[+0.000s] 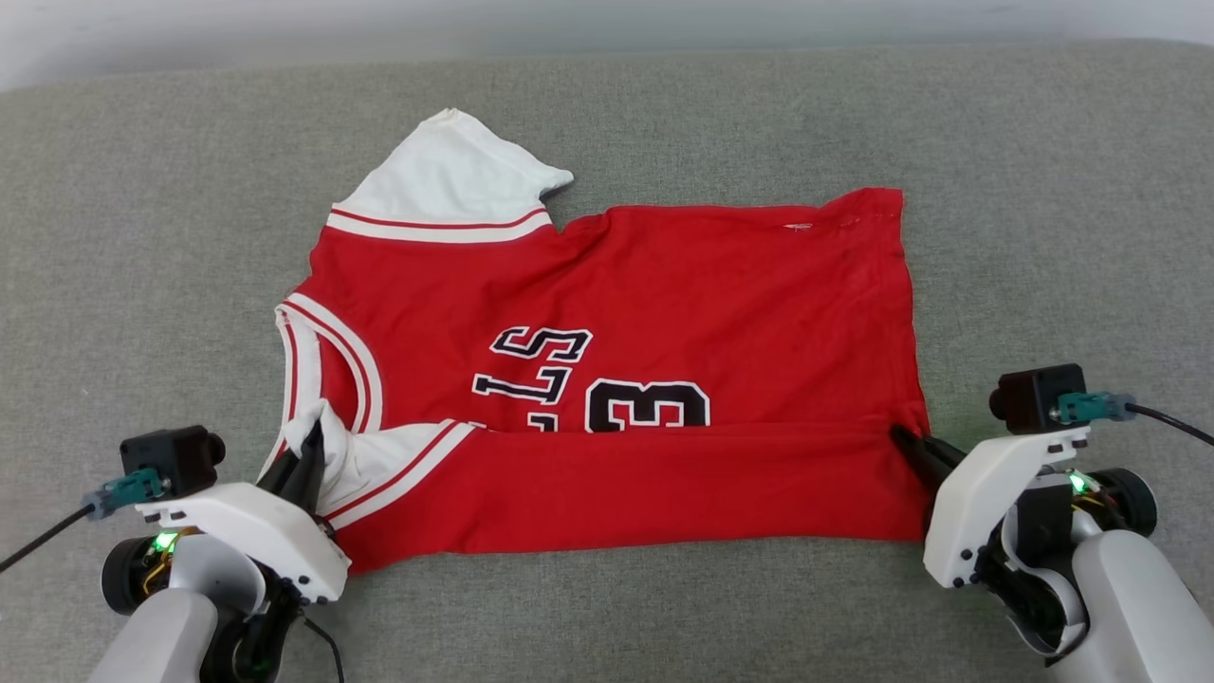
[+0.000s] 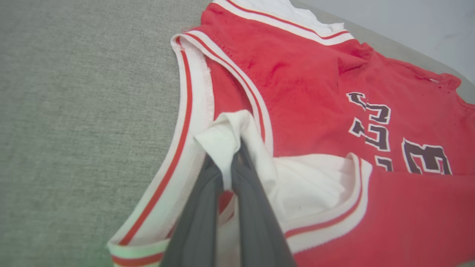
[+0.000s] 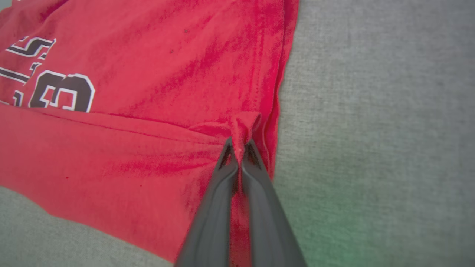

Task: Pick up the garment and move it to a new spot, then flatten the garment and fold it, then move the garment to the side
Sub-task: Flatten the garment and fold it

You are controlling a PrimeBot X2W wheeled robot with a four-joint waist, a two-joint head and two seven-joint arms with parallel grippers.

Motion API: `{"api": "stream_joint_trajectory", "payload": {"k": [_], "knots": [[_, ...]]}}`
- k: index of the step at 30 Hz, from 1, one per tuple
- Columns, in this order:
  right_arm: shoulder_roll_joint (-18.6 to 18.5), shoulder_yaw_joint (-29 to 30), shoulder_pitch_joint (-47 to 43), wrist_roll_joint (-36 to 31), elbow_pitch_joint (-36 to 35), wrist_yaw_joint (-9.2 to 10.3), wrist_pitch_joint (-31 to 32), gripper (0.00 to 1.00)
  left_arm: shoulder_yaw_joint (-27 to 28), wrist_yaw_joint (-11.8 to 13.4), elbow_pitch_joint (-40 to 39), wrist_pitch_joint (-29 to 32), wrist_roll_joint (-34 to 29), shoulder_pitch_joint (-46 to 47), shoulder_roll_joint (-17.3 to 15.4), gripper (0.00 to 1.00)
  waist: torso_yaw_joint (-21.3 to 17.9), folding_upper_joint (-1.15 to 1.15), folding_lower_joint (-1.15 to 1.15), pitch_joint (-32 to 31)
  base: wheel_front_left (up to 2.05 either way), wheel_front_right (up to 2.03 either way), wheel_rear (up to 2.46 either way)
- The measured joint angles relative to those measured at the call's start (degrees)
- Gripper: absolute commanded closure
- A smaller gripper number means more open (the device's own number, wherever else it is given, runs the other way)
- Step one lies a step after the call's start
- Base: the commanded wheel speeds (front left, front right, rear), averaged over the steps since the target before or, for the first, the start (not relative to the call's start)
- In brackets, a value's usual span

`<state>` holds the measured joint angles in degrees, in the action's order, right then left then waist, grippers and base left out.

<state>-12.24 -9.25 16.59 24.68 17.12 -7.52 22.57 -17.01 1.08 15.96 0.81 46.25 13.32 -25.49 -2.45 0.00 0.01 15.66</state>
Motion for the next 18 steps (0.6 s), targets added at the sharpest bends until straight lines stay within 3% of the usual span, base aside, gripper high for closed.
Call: {"api": "stream_joint_trajectory", "payload": {"k": [1, 2, 9, 14, 18], "knots": [[-0.1, -0.5, 0.5, 0.1, 1.0, 0.00, -0.8, 0.06, 0.0, -0.5, 1.2, 0.0, 0.2, 0.6, 0.2, 0.54, 0.0, 0.00, 0.00, 0.1, 0.00, 0.00, 0.00], [-0.2, -1.1, 1.0, 0.3, 1.8, 0.00, -1.5, 0.00, 0.1, -0.8, 2.0, -0.2, 0.7, 1.2, 0.6, 0.02, 0.0, 0.00, 0.00, 0.0, 0.00, 0.00, 0.00], [-0.7, -2.7, 1.2, 0.9, 2.3, 0.01, -11.0, 0.00, 0.6, -2.1, 5.1, -0.1, 2.3, 2.2, 0.7, 0.00, -0.1, 0.00, 0.00, -2.0, 0.00, 0.00, 0.00], [0.3, -0.8, -0.3, -1.5, -1.2, 0.01, -17.6, 0.00, 1.5, -2.0, 3.2, 2.9, 3.4, 0.8, -2.5, 0.00, -0.6, 0.00, -0.01, -4.7, 0.00, 0.00, 0.00], [1.4, 1.2, -2.4, -4.0, -4.5, 0.01, -19.6, 0.00, 2.2, -0.3, -0.6, 7.4, 4.2, -0.9, -5.8, 0.00, -1.0, 0.00, -0.01, -6.8, 0.00, 0.00, 0.00]]}}
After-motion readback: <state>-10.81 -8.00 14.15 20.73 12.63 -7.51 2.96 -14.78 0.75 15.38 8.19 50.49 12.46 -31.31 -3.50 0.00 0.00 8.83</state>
